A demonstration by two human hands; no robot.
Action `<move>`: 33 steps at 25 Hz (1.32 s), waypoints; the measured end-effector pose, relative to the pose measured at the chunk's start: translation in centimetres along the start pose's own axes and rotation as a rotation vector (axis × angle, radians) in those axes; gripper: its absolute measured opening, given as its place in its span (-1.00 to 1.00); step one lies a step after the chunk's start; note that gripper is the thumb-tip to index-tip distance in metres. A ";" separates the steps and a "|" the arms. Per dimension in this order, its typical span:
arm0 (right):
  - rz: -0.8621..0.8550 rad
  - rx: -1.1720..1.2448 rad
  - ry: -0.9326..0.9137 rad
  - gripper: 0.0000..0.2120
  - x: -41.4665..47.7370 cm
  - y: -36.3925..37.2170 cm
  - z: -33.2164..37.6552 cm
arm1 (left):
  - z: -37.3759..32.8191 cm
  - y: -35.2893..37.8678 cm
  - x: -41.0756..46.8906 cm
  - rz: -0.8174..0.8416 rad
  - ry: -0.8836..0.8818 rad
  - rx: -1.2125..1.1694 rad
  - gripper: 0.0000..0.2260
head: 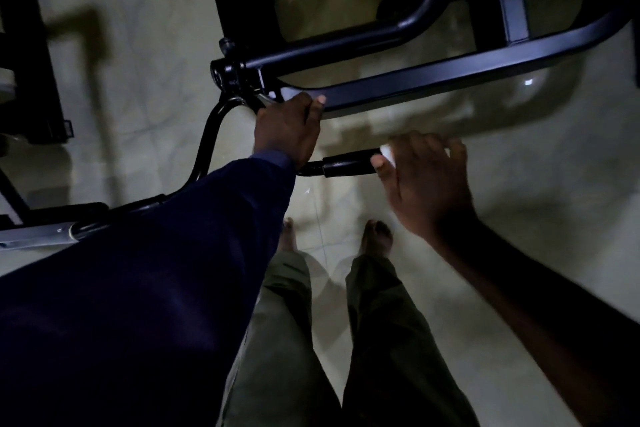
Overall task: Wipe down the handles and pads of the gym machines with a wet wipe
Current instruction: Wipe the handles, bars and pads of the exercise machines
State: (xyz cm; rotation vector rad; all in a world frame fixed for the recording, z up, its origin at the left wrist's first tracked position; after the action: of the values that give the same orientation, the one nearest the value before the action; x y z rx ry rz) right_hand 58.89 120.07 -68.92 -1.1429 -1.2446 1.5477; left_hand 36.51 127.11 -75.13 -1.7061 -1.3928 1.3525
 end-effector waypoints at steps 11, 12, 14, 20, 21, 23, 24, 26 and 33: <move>-0.468 2.257 1.367 -0.73 2.5 1.3 4.6 | 0.2 0.2 0.3 0.008 0.019 0.029 -0.41; -0.453 2.185 1.365 -0.64 2.0 1.3 6.2 | 0.2 0.2 0.3 0.012 0.022 0.028 -0.42; -0.373 1.960 1.357 -0.49 0.7 1.3 8.6 | 0.1 0.2 0.2 0.009 0.035 0.043 -0.40; -0.511 2.211 1.410 -0.50 2.9 2.7 9.0 | 0.2 0.3 0.4 0.024 0.021 0.061 -0.38; -0.400 2.143 1.428 -0.48 2.8 2.8 11.2 | 0.3 0.3 0.4 0.025 0.022 0.044 -0.39; -0.289 2.031 1.313 -0.38 1.8 3.0 15.5 | 0.2 0.3 0.2 0.017 0.025 -0.003 -0.43; -0.317 2.072 1.337 -0.33 1.6 2.4 15.5 | 0.2 0.2 0.2 0.010 0.031 -0.012 -0.44; -0.329 2.327 1.430 -0.20 2.4 2.6 13.2 | 0.2 0.0 0.3 0.011 0.034 -0.015 -0.45; -0.486 2.633 1.346 -0.23 2.6 0.5 13.3 | 0.8 0.3 0.5 -0.018 0.043 -0.058 -0.32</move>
State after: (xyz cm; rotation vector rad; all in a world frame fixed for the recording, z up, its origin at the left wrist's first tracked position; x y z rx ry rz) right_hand 45.33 119.36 -68.55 0.2910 1.3438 0.4545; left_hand 35.90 127.31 -75.81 -1.7456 -1.4331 1.2698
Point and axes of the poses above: each hand's wrist, its own x-axis towards the middle knuckle, its own y-axis out of the palm, z = x × y, the point moved 1 cm from there along x, towards the middle knuckle
